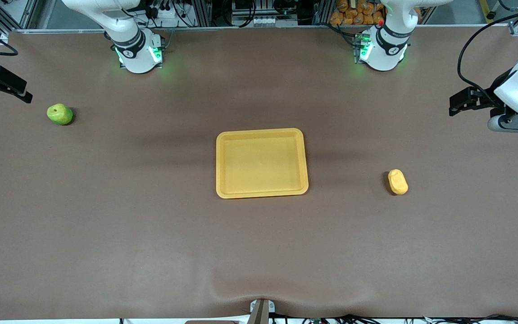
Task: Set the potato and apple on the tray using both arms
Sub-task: 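Move the left gripper toward the potato and the right gripper toward the apple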
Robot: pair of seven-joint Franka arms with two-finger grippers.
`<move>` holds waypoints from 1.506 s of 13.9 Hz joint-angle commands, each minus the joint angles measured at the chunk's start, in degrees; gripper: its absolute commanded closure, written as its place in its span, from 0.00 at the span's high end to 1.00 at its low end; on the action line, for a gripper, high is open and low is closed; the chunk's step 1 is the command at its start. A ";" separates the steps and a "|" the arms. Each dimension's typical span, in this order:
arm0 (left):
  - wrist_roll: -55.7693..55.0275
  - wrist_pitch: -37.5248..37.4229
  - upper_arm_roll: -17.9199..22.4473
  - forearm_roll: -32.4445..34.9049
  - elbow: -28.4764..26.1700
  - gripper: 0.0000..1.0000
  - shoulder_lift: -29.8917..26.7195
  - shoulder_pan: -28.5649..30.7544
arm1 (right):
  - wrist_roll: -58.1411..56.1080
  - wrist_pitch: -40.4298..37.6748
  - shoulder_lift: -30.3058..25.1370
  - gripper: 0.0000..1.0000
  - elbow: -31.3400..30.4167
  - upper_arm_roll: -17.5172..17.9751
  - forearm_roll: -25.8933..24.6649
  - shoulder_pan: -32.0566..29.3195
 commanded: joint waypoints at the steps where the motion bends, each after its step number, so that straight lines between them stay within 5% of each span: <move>1: 0.84 -0.59 -0.16 -0.43 0.03 1.00 -0.05 0.48 | 0.15 -1.03 0.56 1.00 1.22 0.48 -0.10 -0.74; 13: -0.12 -1.46 -0.07 -0.26 -2.34 1.00 0.13 0.48 | 0.15 -0.86 2.06 1.00 1.22 0.04 -0.18 -0.65; 21: -4.09 -5.86 -0.16 -0.17 -0.77 1.00 7.94 0.66 | -0.02 -0.59 7.67 1.00 1.40 -0.22 -0.62 -0.91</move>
